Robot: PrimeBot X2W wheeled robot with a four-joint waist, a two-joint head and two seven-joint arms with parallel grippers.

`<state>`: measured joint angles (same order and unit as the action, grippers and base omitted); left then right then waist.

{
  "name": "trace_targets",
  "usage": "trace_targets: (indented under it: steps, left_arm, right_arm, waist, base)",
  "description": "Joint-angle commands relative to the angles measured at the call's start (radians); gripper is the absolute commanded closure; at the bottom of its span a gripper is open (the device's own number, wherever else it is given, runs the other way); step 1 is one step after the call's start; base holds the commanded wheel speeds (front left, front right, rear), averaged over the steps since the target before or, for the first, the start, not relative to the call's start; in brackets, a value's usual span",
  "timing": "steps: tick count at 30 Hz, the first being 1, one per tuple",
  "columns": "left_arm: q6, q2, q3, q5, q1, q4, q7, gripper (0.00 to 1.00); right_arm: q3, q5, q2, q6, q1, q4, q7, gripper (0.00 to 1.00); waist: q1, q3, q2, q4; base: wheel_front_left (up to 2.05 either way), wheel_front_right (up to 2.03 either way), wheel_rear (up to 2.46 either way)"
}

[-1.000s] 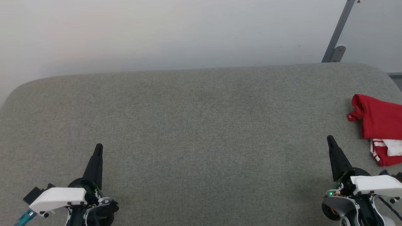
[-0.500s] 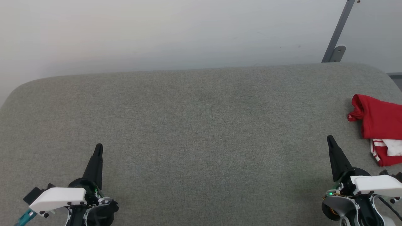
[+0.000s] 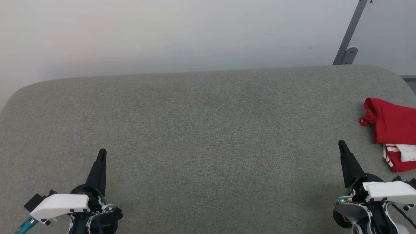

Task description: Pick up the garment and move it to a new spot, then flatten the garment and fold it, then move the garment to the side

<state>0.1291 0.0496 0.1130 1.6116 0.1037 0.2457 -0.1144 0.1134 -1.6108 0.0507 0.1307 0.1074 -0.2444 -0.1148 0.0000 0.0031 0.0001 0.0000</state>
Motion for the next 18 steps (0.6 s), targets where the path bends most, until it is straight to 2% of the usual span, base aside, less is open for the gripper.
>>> trace_targets:
  steps: [1, 18]
  left_arm:
    - [0.003, 0.0, 0.004, 0.002, 0.012, 0.0, -0.003, 1.0]
    - [0.003, 0.0, 0.004, 0.002, 0.012, 0.0, -0.004, 1.0]
  right_arm:
    - [0.001, -0.004, -0.002, 0.0, 0.004, -0.002, -0.002, 1.0]
    - [0.001, -0.004, -0.002, 0.0, 0.004, -0.002, -0.002, 1.0]
  waist:
    - [0.0, 0.0, -0.0001, 0.0]
    - [0.0, 0.0, -0.0001, 0.0]
  base:
    - [0.0, 0.0, 0.0]
    - [0.0, 0.0, 0.0]
